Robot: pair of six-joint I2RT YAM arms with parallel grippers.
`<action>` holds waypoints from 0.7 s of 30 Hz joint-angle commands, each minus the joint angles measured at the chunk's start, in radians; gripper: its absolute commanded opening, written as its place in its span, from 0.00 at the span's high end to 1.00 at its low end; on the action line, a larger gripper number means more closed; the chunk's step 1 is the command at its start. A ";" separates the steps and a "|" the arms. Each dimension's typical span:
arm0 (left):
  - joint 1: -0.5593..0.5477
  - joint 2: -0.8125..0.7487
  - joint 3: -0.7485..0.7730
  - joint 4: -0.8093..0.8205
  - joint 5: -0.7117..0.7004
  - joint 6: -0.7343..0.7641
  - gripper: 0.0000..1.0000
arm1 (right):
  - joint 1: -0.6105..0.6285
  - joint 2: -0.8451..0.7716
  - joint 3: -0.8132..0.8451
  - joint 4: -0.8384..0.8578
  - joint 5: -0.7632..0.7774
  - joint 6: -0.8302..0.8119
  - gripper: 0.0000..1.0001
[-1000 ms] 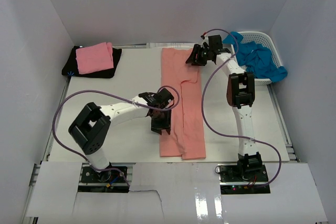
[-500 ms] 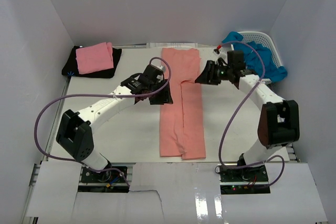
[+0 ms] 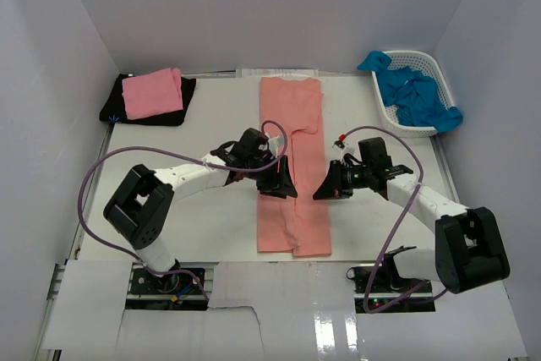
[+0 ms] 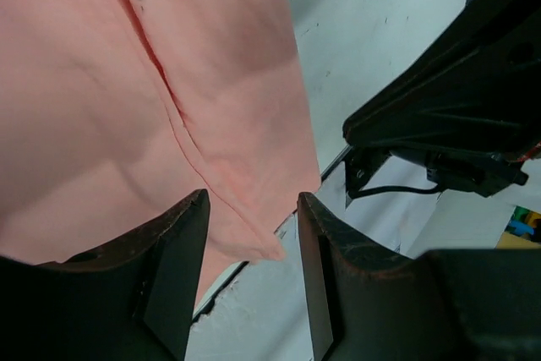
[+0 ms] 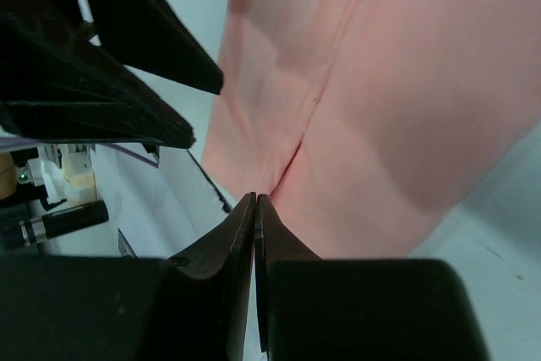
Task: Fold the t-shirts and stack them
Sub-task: Rotate the tshirt 90 degrees
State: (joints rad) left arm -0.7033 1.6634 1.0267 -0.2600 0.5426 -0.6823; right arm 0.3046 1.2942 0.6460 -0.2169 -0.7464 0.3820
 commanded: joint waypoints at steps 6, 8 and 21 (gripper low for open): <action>0.002 -0.060 -0.070 0.050 0.011 0.010 0.43 | 0.168 -0.081 -0.094 0.119 -0.057 0.144 0.92; 0.004 -0.041 -0.062 0.048 0.002 0.023 0.43 | 0.197 -0.082 -0.120 0.186 -0.053 0.193 0.92; 0.050 0.206 -0.010 0.252 0.053 -0.003 0.43 | 0.347 0.088 -0.229 0.529 -0.042 0.339 0.92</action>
State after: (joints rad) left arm -0.6548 1.8351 0.9791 -0.0624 0.5629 -0.6823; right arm 0.6266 1.3476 0.4274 0.1761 -0.7811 0.6792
